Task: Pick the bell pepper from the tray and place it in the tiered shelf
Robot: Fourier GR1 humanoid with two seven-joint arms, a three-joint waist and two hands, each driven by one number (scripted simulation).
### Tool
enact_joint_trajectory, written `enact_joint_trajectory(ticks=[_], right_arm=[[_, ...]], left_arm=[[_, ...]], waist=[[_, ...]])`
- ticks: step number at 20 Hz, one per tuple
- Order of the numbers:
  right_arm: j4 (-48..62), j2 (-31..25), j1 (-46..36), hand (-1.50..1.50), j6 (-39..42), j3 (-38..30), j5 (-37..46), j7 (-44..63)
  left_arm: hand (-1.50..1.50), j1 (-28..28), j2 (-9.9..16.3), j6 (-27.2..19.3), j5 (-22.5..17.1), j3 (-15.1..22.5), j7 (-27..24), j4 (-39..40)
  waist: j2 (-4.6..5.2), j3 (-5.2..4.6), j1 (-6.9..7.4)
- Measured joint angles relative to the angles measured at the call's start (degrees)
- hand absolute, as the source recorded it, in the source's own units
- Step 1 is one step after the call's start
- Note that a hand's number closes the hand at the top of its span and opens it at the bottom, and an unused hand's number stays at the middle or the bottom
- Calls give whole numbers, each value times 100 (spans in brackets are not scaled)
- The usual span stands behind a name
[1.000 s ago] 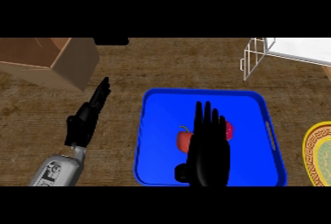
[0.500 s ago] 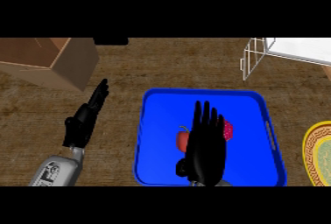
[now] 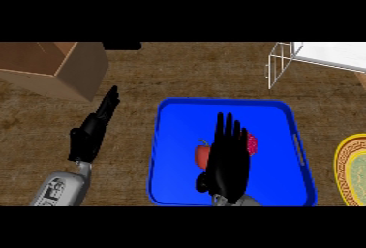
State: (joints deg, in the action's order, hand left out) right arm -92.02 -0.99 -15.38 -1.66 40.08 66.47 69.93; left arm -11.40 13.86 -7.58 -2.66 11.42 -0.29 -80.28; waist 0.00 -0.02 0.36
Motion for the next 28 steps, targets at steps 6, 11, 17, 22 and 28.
enact_joint_trajectory(ticks=[6,11,17,22,28], right_arm=[[392,5,-27,-150,-205,40,-136,-65],[457,-3,-2,150,-194,162,-217,-95],[675,-10,-249,150,-99,174,-110,-209],[792,-76,-471,150,23,-620,-675,-889],[982,-312,-1004,150,570,-1821,-1649,-1524]], left_arm=[[0,-29,-50,-2,63,-26,85,-94],[0,69,-109,34,113,-37,-14,-37],[0,56,-158,58,180,-90,31,-62],[0,-19,-218,44,246,-140,60,-17],[0,132,-215,165,263,-174,141,-207]], waist=[[0,1,15],[-20,-11,5],[-32,-17,0],[-33,-18,-5],[-10,-5,-5]])
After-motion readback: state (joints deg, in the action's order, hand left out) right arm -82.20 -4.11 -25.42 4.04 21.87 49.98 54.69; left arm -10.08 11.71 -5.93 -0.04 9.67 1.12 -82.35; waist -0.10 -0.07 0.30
